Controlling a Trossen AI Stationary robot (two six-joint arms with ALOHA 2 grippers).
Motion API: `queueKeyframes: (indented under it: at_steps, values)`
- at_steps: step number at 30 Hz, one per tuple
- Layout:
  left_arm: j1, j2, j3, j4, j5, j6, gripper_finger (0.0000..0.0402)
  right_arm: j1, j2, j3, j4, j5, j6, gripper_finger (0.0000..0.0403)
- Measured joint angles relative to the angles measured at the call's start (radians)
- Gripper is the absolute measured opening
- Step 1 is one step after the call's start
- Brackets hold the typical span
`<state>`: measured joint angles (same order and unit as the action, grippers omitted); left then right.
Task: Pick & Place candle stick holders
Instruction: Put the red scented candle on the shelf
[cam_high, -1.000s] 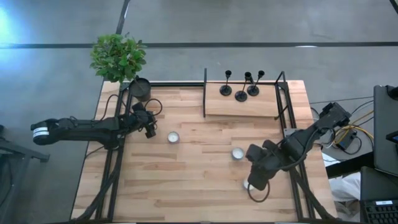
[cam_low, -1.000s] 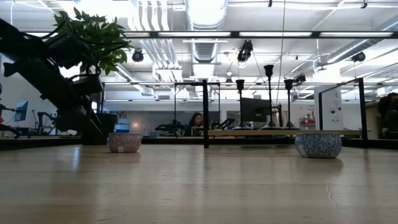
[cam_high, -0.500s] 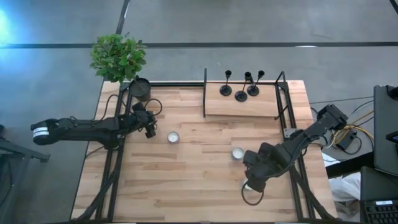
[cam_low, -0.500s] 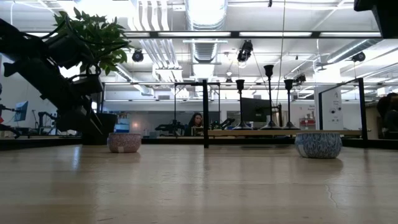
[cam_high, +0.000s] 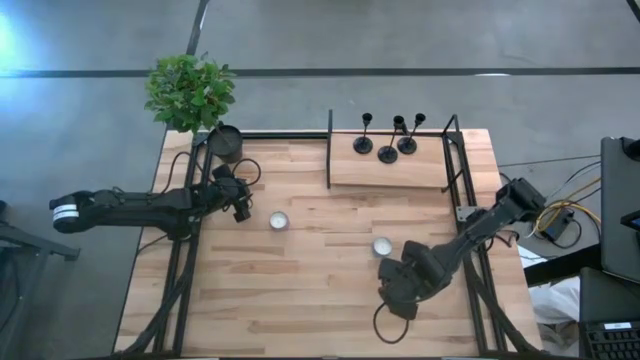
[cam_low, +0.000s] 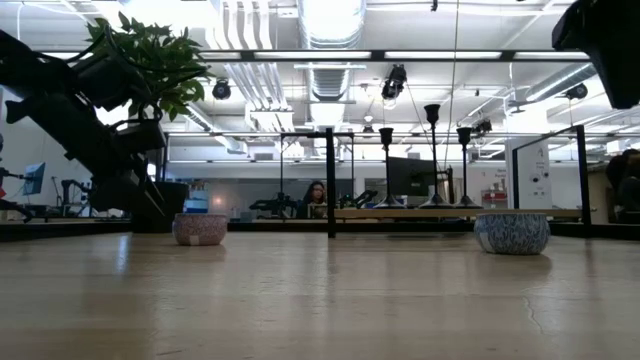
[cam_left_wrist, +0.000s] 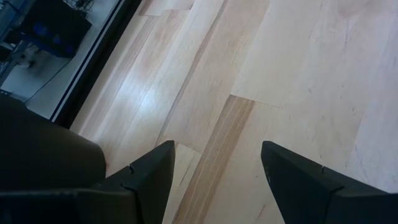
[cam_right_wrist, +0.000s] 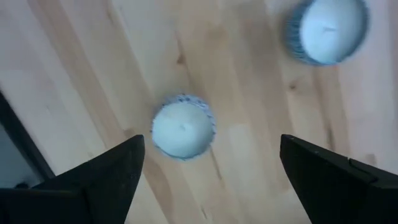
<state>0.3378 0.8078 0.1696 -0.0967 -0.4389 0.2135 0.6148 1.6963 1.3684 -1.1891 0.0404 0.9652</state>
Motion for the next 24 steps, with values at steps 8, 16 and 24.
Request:
queueKeyframes:
  at_steps: [8,16,24]
  values:
    - [0.0,0.0,0.0,0.0,0.0,0.0,0.0246,0.074,-0.02,-0.11,0.134,-0.016,0.129,0.0365]
    - [0.0,0.0,0.0,0.0,0.0,0.0,0.0246,0.117,-0.037,-0.24,0.304,-0.014,0.223,0.0365]
    - [0.0,0.0,0.0,0.0,0.0,0.0,0.0246,0.118,-0.038,-0.333,0.383,-0.011,0.25,0.0365]
